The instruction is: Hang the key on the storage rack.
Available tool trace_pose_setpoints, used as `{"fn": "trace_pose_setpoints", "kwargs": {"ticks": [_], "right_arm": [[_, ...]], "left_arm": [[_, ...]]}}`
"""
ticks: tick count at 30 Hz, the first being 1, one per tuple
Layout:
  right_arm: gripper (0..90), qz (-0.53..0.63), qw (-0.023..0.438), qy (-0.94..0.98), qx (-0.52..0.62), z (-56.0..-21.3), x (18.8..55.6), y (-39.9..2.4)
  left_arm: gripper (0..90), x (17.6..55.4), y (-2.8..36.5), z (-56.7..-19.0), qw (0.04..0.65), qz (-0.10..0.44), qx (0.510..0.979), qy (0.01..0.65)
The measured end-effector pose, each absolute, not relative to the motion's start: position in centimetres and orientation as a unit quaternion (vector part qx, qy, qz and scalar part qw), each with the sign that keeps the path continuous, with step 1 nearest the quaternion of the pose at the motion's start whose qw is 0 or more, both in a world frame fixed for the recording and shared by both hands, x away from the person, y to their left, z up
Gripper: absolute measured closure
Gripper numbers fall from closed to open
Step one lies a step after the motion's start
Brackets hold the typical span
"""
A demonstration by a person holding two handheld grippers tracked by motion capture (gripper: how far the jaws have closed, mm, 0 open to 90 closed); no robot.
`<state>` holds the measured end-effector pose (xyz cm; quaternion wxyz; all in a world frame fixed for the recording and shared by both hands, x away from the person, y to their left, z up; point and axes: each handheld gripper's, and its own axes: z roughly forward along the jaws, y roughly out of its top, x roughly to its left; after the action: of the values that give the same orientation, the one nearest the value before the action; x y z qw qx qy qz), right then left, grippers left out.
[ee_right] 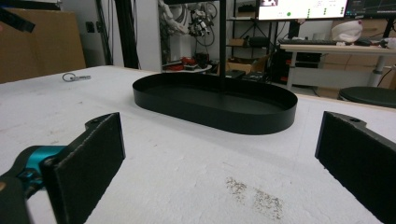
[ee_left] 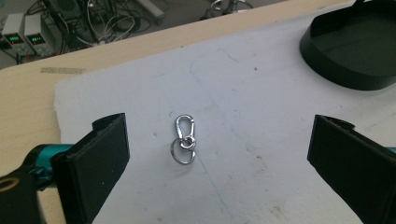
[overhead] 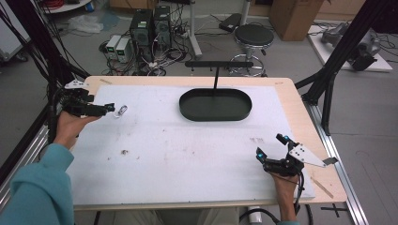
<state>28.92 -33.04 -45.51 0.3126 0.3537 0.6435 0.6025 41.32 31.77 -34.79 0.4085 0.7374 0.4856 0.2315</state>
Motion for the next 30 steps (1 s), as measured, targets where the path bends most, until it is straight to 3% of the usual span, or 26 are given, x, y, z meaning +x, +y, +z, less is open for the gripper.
{"fn": "trace_pose_setpoints", "kwargs": {"ticks": [12,30], "right_arm": [[0.8,0.603,0.313,0.645,0.351,-45.5,28.9,-33.0],[0.8,0.604,0.315,0.643,0.351,-45.5,28.9,-33.0]], "left_arm": [[6.1,44.9,31.0,-34.8,0.370,0.193,0.752,0.509],[6.2,47.5,31.0,-38.8,0.315,0.129,0.763,0.550]]}}
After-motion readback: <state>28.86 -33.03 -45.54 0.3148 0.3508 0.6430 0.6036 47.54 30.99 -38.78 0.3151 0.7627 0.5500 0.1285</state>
